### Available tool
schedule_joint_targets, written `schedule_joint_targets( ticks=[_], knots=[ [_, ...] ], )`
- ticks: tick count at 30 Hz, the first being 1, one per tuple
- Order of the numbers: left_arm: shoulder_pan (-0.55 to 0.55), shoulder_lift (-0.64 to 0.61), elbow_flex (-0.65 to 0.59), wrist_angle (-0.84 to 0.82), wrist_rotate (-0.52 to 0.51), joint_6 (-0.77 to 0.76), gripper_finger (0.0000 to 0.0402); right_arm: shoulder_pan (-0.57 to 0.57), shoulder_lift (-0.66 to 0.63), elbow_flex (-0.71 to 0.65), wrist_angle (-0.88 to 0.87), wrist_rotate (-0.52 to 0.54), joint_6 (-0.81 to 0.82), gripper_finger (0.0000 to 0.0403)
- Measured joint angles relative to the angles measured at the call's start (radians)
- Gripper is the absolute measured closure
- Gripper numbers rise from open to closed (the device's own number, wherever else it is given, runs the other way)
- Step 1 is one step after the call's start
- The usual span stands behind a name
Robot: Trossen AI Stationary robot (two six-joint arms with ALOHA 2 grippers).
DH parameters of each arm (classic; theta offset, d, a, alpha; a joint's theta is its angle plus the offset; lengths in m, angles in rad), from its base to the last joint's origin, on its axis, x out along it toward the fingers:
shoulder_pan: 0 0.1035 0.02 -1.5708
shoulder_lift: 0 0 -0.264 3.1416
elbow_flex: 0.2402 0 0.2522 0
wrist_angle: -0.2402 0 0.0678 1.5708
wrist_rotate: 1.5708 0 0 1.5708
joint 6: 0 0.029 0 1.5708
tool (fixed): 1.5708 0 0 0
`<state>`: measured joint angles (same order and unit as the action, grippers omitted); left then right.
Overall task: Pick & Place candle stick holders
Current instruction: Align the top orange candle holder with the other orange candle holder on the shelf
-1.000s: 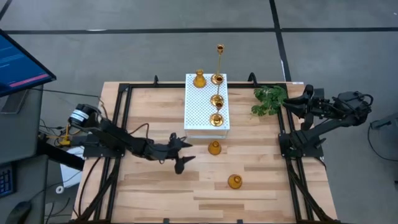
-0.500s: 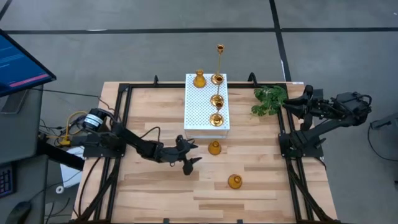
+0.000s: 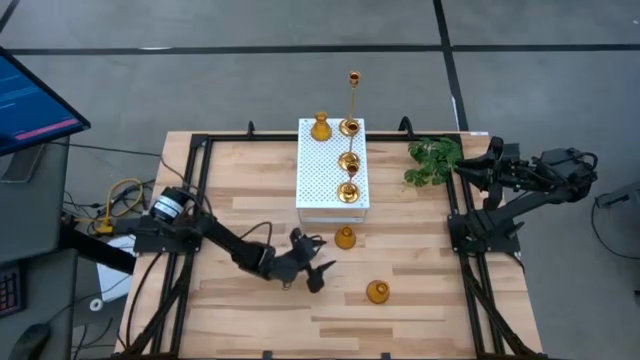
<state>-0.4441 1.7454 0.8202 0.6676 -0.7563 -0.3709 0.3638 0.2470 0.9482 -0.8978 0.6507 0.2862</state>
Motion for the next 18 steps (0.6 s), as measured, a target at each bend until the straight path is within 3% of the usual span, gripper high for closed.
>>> schedule_joint_targets(
  ticks=[3,8,13,18],
  knots=[
    [-0.030,0.001,-0.001,-0.001,-0.096,0.000,0.0102,0.000,0.000,0.000,0.000,-0.024,0.001,0.0312],
    [-0.025,0.041,0.014,-0.001,-0.112,-0.009,0.0103,0.000,0.000,0.000,0.010,-0.026,0.004,0.0312],
    [-0.029,0.115,0.106,0.004,-0.165,0.002,0.0103,0.000,0.000,0.000,0.015,-0.026,0.019,0.0312],
    [-0.044,0.155,0.170,0.004,-0.331,0.080,0.0103,0.000,0.000,0.000,0.015,-0.067,0.045,0.0312]
  ],
)
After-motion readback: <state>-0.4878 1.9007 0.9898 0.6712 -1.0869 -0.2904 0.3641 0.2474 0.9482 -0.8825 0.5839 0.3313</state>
